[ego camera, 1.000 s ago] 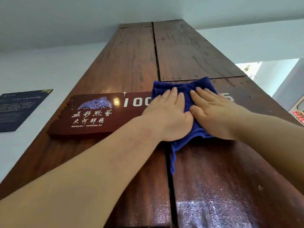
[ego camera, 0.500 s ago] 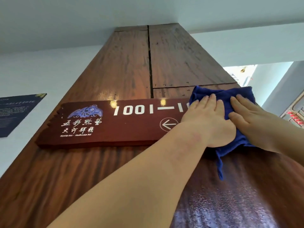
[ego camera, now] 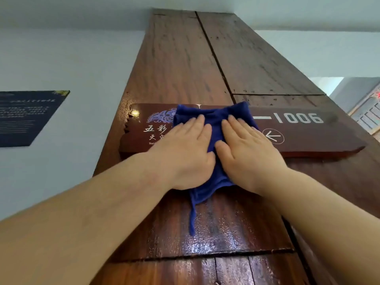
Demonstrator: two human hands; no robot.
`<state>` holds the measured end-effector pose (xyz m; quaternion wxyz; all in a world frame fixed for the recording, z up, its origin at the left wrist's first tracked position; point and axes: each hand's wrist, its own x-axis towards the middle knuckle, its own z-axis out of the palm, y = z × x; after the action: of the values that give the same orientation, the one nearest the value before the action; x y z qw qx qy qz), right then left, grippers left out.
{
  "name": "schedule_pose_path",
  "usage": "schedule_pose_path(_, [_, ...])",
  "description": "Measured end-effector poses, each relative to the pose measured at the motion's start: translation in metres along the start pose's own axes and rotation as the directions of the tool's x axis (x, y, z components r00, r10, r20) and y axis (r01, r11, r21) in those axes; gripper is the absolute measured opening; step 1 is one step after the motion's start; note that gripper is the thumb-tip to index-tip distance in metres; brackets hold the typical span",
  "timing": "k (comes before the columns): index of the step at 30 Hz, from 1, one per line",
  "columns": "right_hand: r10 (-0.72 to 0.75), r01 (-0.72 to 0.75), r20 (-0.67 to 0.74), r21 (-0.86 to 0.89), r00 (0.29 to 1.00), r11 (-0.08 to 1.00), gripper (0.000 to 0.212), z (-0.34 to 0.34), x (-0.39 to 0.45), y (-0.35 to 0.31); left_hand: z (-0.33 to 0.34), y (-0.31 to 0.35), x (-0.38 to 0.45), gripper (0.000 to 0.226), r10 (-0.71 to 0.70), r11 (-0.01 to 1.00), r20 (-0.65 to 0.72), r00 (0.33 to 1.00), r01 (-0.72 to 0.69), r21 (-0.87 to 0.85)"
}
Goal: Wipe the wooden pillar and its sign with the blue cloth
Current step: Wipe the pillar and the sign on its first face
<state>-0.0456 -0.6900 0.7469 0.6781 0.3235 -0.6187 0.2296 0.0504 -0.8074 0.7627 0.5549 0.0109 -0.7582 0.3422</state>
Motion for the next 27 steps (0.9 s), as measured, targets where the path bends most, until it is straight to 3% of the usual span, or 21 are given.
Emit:
schedule_pose_path(3, [-0.057,0.059,-0.028,0.064,0.998,0.996,0.062,0.013,-0.005,-0.048,-0.002,-0.041,-0.032,0.065,-0.041,0.999,0.000,0.999,0.041,0.011])
schedule_pose_path(6, [-0.074,0.080,-0.110,0.052,0.991,0.995,0.059,0.023,-0.016,-0.074,-0.001,-0.060,-0.058,0.068,-0.022,1.000,-0.144,0.989,0.025,0.016])
schedule_pose_path(9, [-0.102,0.125,-0.194,0.111,0.976,0.986,0.043,0.021,-0.025,-0.076,0.001,-0.063,-0.064,0.055,-0.042,0.997,-0.239,0.970,0.026,-0.069])
schedule_pose_path(12, [-0.123,0.157,-0.220,0.145,0.968,0.977,0.042,0.016,-0.032,-0.068,0.000,-0.052,-0.063,0.049,-0.078,0.991,-0.275,0.958,0.046,-0.123])
schedule_pose_path(16, [-0.108,0.130,-0.179,0.117,0.978,0.985,0.049,0.015,-0.039,-0.051,0.003,-0.039,-0.059,0.044,-0.047,0.993,-0.284,0.958,0.014,-0.118])
schedule_pose_path(20, [-0.131,0.135,-0.043,0.104,0.990,0.985,0.061,0.007,-0.028,-0.025,0.004,-0.023,-0.039,0.059,-0.017,0.999,-0.236,0.972,0.005,-0.053])
schedule_pose_path(27, [-0.046,0.046,0.037,0.000,0.998,0.999,0.060,-0.008,-0.024,0.066,0.010,0.048,0.041,0.066,0.053,0.995,-0.210,0.976,-0.070,-0.074])
